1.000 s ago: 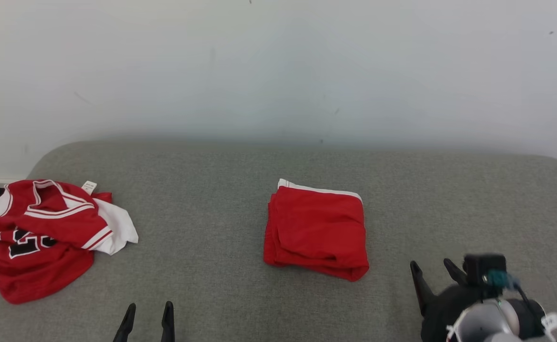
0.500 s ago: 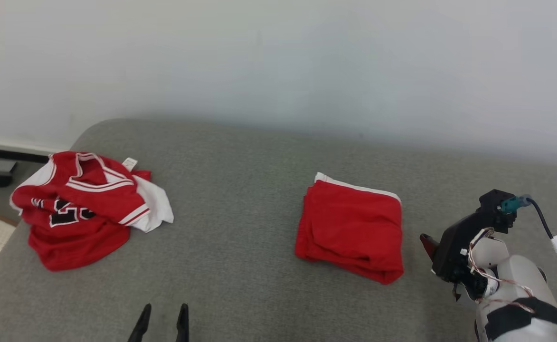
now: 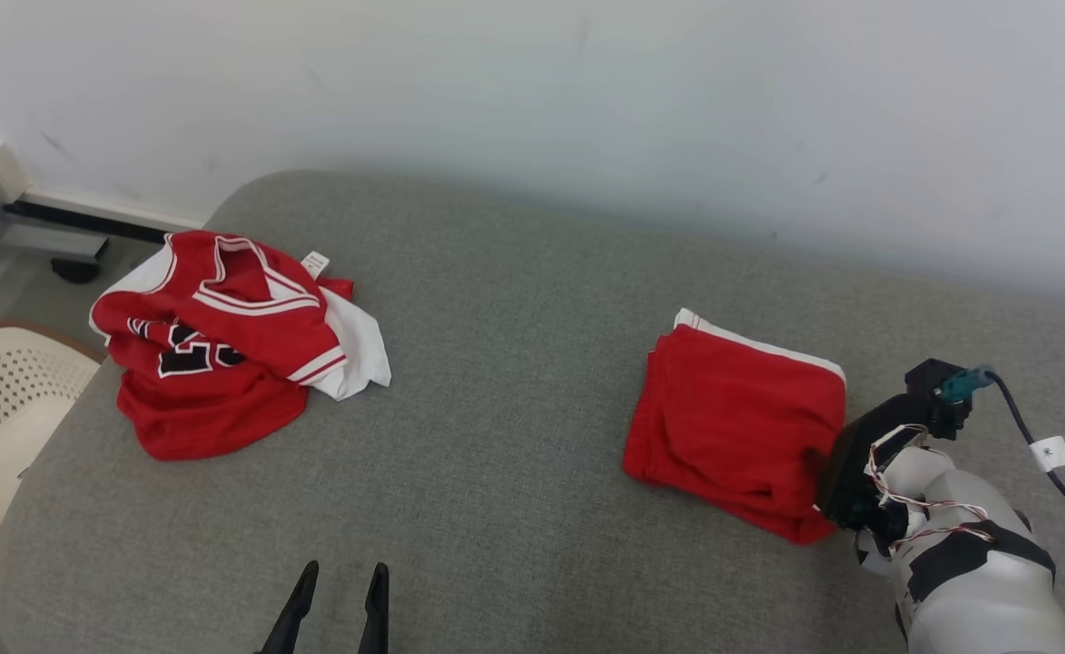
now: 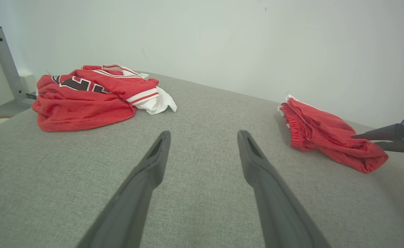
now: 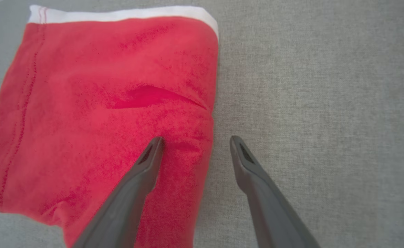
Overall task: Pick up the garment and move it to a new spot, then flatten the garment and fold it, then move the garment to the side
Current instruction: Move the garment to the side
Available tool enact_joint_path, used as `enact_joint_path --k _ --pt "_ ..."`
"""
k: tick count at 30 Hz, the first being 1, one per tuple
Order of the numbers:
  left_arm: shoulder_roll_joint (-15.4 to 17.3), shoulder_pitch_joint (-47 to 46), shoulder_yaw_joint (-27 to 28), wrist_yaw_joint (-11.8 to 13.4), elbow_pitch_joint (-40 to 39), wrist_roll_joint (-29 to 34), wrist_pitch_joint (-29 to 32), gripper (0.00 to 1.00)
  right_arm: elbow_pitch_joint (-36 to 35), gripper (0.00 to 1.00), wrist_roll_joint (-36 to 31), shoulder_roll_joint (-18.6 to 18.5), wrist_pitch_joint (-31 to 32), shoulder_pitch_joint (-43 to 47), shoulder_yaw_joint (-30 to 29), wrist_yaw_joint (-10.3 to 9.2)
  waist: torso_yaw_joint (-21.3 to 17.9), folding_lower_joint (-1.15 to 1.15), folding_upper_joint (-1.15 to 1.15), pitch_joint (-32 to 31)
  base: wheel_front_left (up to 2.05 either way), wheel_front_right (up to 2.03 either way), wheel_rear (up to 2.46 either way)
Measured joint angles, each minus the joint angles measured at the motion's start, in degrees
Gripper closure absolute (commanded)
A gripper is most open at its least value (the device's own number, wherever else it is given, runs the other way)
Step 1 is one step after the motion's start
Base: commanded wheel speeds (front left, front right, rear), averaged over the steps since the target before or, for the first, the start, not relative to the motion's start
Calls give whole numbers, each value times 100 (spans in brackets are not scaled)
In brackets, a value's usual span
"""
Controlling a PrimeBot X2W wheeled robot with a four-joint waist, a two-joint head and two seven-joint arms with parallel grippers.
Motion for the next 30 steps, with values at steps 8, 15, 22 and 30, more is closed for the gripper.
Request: enact_joint_path --k 8,15,22,30 --pt "-25 -194 -144 0 36 -101 0 0 48 0 -1126 -5 34 -279 -1184 0 188 0 0 301 0 0 0" --pt "-38 -332 -183 0 96 -146 0 0 334 82 -1685 -40 27 -565 -1680 0 315 -1 0 591 0 0 0" --pt "-46 -365 -137 0 99 -145 1 0 428 100 -1987 16 -112 -697 -1528 8 97 0 0 626 0 0 0" --pt "-49 -413 -14 0 26 -115 1 0 107 100 -2714 23 69 -651 -1037 7 -453 0 0 588 0 0 0"
